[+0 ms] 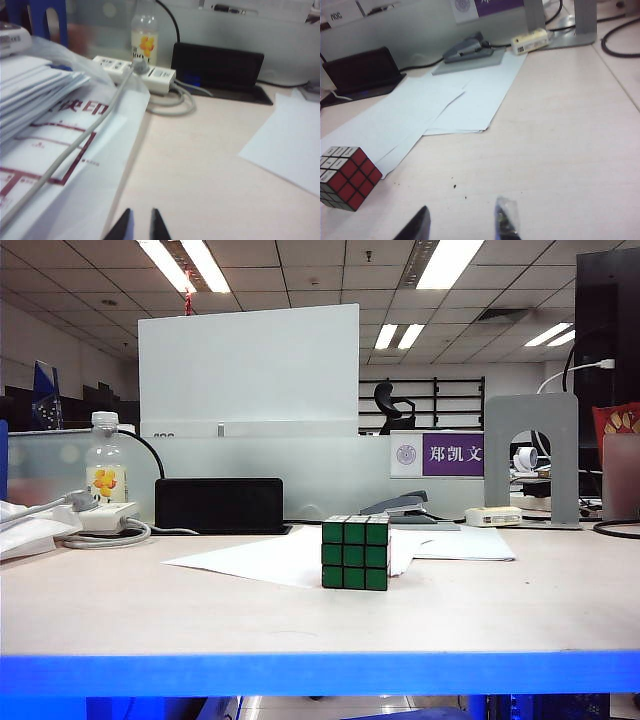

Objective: Rotate the Rubik's Cube so that the bottom side is facing up.

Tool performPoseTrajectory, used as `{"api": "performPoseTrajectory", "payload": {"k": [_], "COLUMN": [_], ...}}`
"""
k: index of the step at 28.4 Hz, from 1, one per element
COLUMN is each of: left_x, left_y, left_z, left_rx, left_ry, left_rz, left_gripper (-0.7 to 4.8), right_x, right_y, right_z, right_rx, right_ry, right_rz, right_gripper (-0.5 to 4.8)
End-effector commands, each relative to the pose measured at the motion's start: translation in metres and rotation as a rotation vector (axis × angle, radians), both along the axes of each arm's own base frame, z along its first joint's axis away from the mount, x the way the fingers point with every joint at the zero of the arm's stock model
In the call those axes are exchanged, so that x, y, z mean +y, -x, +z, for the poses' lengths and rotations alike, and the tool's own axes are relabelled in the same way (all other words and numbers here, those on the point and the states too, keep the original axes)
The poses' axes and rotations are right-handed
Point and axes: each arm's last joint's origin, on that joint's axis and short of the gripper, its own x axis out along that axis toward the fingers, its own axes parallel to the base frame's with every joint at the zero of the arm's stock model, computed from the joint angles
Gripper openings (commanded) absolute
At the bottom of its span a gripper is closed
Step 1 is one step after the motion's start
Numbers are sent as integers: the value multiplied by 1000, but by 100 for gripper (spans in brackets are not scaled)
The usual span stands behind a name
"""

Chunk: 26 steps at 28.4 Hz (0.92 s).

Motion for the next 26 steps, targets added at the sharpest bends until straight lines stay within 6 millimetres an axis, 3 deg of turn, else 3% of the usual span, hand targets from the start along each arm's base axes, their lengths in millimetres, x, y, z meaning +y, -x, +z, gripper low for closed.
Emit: {"api": "performPoseTrajectory", "payload": {"k": [1,26], "left_x": [0,-1], "left_y": [0,1], "left_z": [-3,-8], "left_rx": [35,83], "left_ry": [-7,12], "left_rz": [-20,-25], "left_gripper": [57,57], "right_x": [0,-5], "right_y": [0,1], "right_z": [-3,-1], "right_rx": [15,-16], "right_ry": [-3,-6], "right_rz": [0,-42], "right_gripper": [171,171]}}
